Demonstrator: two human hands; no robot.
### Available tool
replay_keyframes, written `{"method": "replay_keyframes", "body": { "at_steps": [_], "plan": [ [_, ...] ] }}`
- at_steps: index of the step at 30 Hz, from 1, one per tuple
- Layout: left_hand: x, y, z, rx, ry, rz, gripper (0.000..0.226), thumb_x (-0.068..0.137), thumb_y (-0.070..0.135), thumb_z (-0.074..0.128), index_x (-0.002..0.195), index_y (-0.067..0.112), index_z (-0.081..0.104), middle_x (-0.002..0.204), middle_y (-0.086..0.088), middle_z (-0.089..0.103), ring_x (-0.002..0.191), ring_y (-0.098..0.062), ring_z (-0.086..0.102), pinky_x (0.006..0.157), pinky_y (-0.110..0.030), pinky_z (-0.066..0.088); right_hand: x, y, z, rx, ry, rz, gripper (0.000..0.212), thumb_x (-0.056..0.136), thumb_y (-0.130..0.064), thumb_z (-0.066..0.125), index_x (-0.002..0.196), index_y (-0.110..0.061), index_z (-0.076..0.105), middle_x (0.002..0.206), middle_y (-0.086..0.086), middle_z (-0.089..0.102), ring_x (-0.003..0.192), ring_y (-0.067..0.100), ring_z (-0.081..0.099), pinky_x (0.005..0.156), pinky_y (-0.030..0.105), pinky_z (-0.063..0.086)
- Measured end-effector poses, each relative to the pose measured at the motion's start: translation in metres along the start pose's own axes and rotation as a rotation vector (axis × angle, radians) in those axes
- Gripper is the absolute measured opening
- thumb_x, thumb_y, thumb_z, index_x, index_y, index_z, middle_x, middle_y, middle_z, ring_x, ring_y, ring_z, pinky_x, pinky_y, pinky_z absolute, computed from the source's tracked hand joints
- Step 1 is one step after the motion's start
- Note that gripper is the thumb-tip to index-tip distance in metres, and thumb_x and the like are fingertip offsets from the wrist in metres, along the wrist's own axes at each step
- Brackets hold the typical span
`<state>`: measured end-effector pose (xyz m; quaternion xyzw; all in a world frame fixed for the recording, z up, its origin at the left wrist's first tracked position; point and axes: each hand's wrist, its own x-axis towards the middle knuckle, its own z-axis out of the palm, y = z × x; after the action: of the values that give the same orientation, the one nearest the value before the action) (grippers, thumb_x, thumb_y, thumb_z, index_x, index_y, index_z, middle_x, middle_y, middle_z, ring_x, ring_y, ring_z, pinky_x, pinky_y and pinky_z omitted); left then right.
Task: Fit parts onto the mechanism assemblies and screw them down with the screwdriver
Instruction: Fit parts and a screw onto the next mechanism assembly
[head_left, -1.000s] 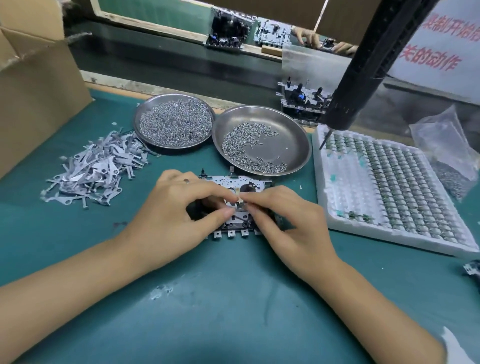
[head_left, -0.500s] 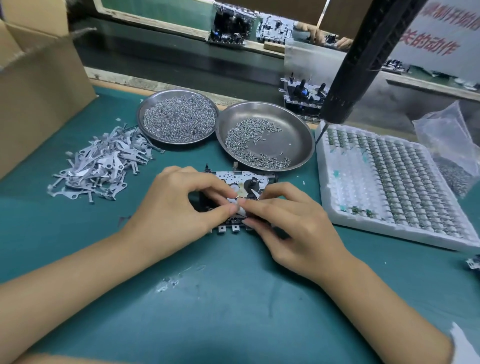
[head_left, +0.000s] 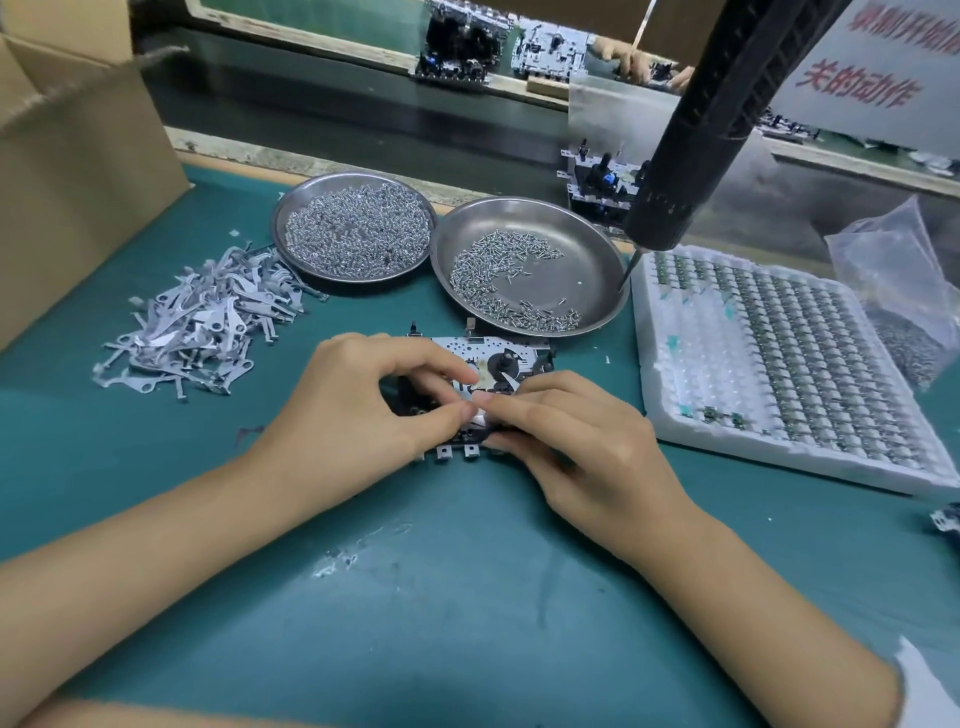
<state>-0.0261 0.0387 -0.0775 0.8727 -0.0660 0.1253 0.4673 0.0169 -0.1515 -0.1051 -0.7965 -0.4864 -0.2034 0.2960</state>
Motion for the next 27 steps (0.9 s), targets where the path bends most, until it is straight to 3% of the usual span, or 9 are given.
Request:
{"method": "replay_keyframes", "body": {
  "at_steps": [4,14,19,22,25,27],
  "plan": [
    [0.000,0.000,-0.001,-0.017,-0.048,0.009,0.022,0.072,0.008,0.079,0.083,0.026,0.073,0.066,0.013,0.071,0.070,-0.002,0.065,0.073,-0.005,0.041,-0.001,-0.001,0.000,-0.003,0.003,0.010,0.023,0.083,0.004,0.068,0.106,0.002,0.069,0.080,0.008,0.069,0.079,0.028,0.062,0.069,0.038,0.052],
    [-0.001,-0.003,-0.001,-0.103,-0.063,-0.097,0.026,0.072,0.013,0.079,0.081,0.036,0.071,0.069,0.014,0.072,0.068,0.000,0.065,0.077,-0.025,0.053,-0.001,-0.011,0.004,-0.019,-0.008,0.103,0.020,0.090,0.004,0.053,0.103,0.001,0.069,0.085,0.012,0.067,0.076,0.032,0.062,0.065,0.042,0.052],
    [0.003,-0.005,-0.003,-0.141,-0.140,-0.164,0.025,0.066,0.037,0.077,0.091,0.039,0.071,0.072,0.013,0.073,0.073,-0.002,0.064,0.083,-0.042,0.054,0.001,-0.016,0.005,-0.040,0.001,0.142,0.019,0.083,0.013,0.057,0.094,0.002,0.068,0.080,0.013,0.065,0.074,0.033,0.062,0.060,0.043,0.052],
    [0.004,-0.006,-0.002,-0.136,-0.162,-0.163,0.025,0.066,0.037,0.077,0.091,0.040,0.071,0.071,0.013,0.072,0.071,0.002,0.063,0.075,-0.032,0.052,0.001,-0.017,0.006,-0.052,0.015,0.142,0.024,0.076,0.020,0.060,0.091,0.003,0.068,0.078,0.014,0.065,0.071,0.034,0.060,0.057,0.044,0.051],
    [0.006,-0.008,-0.003,-0.152,-0.179,-0.167,0.021,0.072,0.021,0.080,0.087,0.034,0.073,0.070,0.009,0.072,0.066,0.004,0.062,0.065,-0.013,0.047,0.001,-0.016,0.007,-0.068,0.022,0.135,0.032,0.068,0.026,0.061,0.089,0.003,0.068,0.078,0.014,0.065,0.071,0.034,0.060,0.056,0.044,0.051],
    [0.006,-0.009,-0.004,-0.163,-0.192,-0.171,0.025,0.075,0.012,0.078,0.088,0.033,0.074,0.069,0.006,0.072,0.067,0.002,0.062,0.066,-0.010,0.046,0.001,-0.016,0.006,-0.061,0.023,0.139,0.030,0.070,0.025,0.061,0.089,0.003,0.068,0.079,0.014,0.065,0.072,0.033,0.060,0.056,0.043,0.051]
  ]
}}
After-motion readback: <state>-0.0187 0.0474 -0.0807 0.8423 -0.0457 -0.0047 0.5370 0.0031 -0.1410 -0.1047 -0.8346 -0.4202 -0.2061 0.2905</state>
